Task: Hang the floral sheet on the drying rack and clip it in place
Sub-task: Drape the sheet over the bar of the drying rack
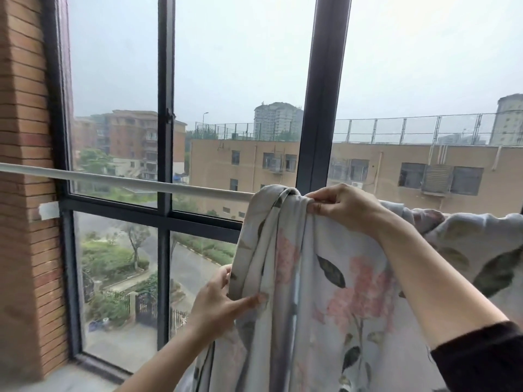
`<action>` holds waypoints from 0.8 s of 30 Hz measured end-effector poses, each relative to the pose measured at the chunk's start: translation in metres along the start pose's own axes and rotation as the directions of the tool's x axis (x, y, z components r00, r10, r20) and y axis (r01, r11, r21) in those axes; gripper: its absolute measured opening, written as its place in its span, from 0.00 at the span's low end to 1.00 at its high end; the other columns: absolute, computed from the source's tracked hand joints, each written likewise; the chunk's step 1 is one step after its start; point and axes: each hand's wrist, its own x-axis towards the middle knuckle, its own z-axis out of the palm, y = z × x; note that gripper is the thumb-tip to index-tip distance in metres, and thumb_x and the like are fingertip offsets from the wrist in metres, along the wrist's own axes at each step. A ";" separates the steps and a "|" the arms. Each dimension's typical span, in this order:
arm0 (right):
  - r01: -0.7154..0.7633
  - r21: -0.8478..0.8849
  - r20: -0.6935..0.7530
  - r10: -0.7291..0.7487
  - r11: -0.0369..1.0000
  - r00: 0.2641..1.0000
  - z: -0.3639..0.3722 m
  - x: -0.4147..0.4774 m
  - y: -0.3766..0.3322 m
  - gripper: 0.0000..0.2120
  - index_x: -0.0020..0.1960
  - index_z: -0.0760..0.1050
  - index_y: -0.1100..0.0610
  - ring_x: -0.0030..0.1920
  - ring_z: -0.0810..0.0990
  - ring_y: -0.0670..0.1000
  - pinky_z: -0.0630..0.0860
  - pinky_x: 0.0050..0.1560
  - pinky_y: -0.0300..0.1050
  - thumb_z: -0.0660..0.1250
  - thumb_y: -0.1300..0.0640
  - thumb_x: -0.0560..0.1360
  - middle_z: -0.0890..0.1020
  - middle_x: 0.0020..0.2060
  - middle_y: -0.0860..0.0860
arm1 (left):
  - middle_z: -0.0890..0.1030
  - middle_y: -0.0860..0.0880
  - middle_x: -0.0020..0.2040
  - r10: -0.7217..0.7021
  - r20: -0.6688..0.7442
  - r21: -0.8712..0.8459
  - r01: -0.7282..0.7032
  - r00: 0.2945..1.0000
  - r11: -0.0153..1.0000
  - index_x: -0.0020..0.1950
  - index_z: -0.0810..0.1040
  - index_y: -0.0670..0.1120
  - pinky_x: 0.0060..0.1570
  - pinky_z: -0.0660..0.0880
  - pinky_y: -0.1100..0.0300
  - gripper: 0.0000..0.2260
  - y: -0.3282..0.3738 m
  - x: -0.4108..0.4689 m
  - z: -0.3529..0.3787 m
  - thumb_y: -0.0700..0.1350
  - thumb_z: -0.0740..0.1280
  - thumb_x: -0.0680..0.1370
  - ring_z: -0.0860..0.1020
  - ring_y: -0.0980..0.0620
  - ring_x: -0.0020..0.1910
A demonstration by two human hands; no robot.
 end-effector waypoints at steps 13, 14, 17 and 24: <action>0.005 0.022 0.012 -0.005 1.000 1.000 -0.004 -0.003 -0.001 0.10 0.54 0.78 0.32 0.33 0.73 0.37 0.69 0.41 0.40 0.65 0.37 0.74 0.82 0.43 0.34 | 0.80 0.54 0.30 -0.046 0.030 -0.167 0.050 0.998 0.985 0.32 0.83 0.48 0.32 0.72 0.66 0.08 -0.002 -0.014 0.003 0.52 0.74 0.66 0.77 0.60 0.32; 0.006 0.021 0.014 -0.007 1.000 1.000 -0.004 -0.003 -0.002 0.09 0.54 0.78 0.32 0.33 0.73 0.37 0.69 0.41 0.40 0.65 0.37 0.74 0.82 0.43 0.34 | 0.78 0.55 0.28 -0.039 0.034 -0.155 0.044 0.999 0.987 0.31 0.82 0.48 0.32 0.71 0.68 0.10 0.001 -0.015 -0.003 0.53 0.73 0.68 0.76 0.62 0.30; 0.016 -0.006 0.024 -0.016 1.000 1.000 -0.003 0.000 -0.001 0.09 0.53 0.77 0.30 0.40 0.78 0.40 0.71 0.42 0.42 0.64 0.36 0.74 0.82 0.43 0.33 | 0.73 0.57 0.23 -0.036 -0.053 -0.069 0.032 0.998 0.997 0.28 0.75 0.47 0.27 0.65 0.71 0.17 0.006 -0.015 -0.020 0.43 0.67 0.78 0.70 0.63 0.25; 0.001 -0.025 0.014 0.000 1.000 1.000 -0.006 -0.001 0.005 0.09 0.53 0.77 0.30 0.38 0.77 0.40 0.70 0.39 0.41 0.63 0.36 0.74 0.81 0.37 0.32 | 0.82 0.50 0.37 0.197 -0.292 0.200 -0.142 0.936 0.970 0.39 0.82 0.46 0.41 0.72 0.59 0.12 0.084 0.019 -0.088 0.52 0.64 0.73 0.77 0.55 0.37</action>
